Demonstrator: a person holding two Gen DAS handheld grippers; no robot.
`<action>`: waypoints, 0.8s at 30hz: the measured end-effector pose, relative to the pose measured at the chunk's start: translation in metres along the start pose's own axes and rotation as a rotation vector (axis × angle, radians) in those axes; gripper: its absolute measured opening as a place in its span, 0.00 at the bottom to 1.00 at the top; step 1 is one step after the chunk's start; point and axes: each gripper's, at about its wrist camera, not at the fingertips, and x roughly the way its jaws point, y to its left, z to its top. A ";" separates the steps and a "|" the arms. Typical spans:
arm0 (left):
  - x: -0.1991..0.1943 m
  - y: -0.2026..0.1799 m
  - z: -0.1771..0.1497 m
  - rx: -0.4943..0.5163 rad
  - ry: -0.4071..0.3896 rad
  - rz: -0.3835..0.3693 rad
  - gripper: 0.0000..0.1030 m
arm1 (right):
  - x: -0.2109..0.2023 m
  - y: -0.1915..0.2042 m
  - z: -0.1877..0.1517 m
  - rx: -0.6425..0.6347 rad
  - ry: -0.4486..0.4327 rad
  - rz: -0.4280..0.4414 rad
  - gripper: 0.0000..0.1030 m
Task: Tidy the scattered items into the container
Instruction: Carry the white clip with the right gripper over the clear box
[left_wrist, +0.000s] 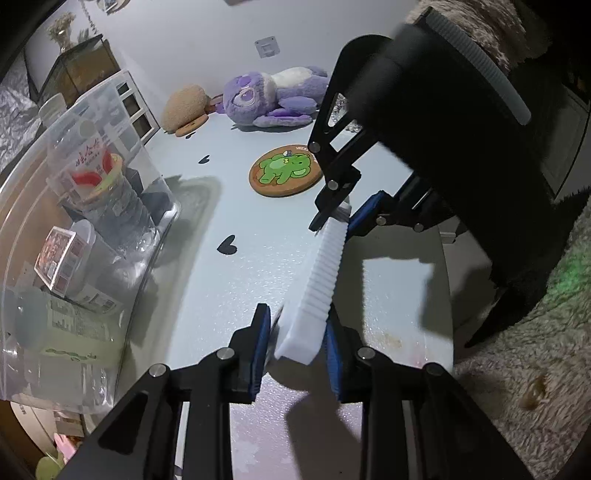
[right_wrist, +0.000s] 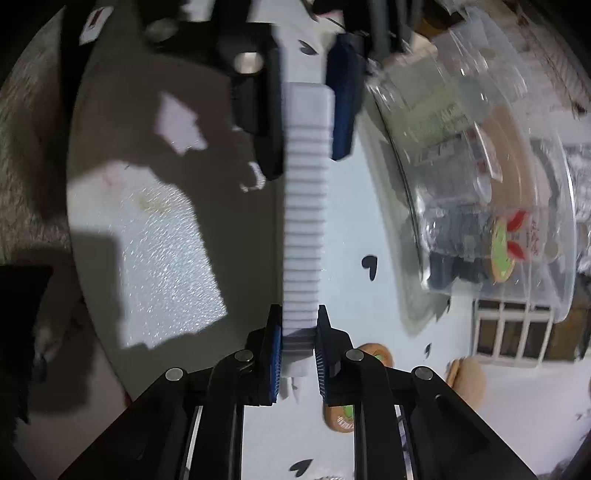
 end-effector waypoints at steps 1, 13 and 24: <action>0.000 0.001 0.001 -0.007 0.000 0.003 0.27 | 0.000 -0.003 0.001 0.020 0.009 0.006 0.16; -0.053 0.054 0.018 -0.261 -0.088 0.123 0.66 | -0.042 -0.044 0.013 0.234 0.020 -0.115 0.16; -0.123 0.111 0.006 -0.526 -0.218 0.277 0.66 | -0.149 -0.135 0.015 0.157 -0.080 -0.418 0.16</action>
